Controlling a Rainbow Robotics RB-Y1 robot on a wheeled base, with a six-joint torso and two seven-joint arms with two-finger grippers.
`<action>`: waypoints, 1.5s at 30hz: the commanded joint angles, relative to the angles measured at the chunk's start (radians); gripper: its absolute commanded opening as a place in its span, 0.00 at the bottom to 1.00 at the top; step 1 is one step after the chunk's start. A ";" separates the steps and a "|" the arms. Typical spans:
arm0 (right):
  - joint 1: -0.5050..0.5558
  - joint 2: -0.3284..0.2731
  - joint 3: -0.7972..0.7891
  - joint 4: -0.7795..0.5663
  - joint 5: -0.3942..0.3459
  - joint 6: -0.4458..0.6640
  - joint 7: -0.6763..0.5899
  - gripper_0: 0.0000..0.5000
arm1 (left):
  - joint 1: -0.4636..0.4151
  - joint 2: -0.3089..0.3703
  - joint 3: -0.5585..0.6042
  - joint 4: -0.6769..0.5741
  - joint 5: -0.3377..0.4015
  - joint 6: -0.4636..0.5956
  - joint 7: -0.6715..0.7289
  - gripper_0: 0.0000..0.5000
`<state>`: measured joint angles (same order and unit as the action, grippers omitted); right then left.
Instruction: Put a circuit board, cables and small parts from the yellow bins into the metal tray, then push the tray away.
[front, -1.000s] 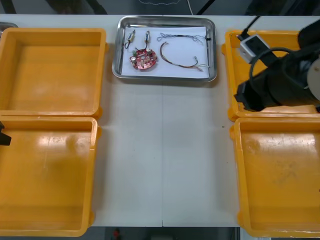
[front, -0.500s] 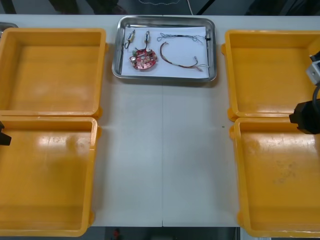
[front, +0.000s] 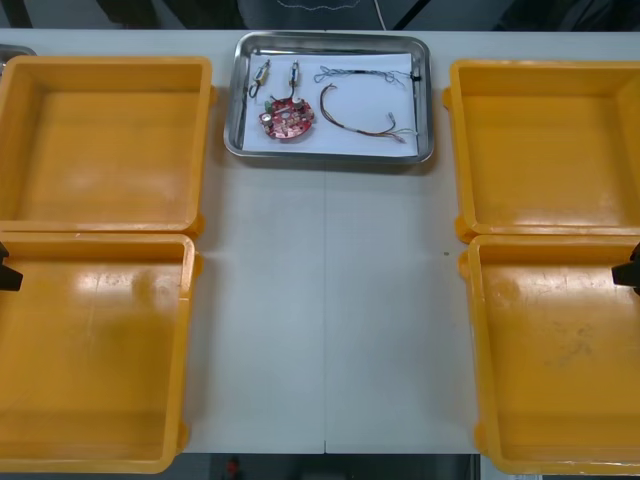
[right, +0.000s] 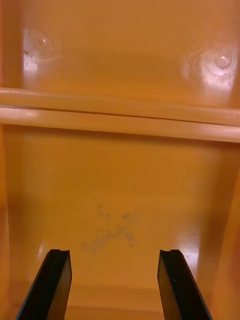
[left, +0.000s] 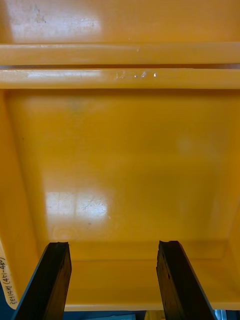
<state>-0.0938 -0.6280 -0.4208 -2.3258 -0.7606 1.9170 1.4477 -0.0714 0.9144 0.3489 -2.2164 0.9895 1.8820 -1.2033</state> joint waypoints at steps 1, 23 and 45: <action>0.032 -0.035 -0.035 0.020 -0.010 0.003 -0.064 1.00 | 0.012 0.024 0.029 -0.023 0.006 -0.009 -0.039 1.00; 0.037 -0.059 -0.019 0.080 -0.017 0.003 -0.089 1.00 | 0.012 0.024 0.029 -0.023 0.006 -0.009 -0.039 1.00; 0.037 -0.059 -0.019 0.080 -0.017 0.003 -0.089 1.00 | 0.012 0.024 0.029 -0.023 0.006 -0.009 -0.039 1.00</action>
<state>-0.0742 -0.6494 -0.4260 -2.2389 -0.7704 1.9170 1.3945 -0.0714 0.9144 0.3489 -2.2164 0.9895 1.8819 -1.2033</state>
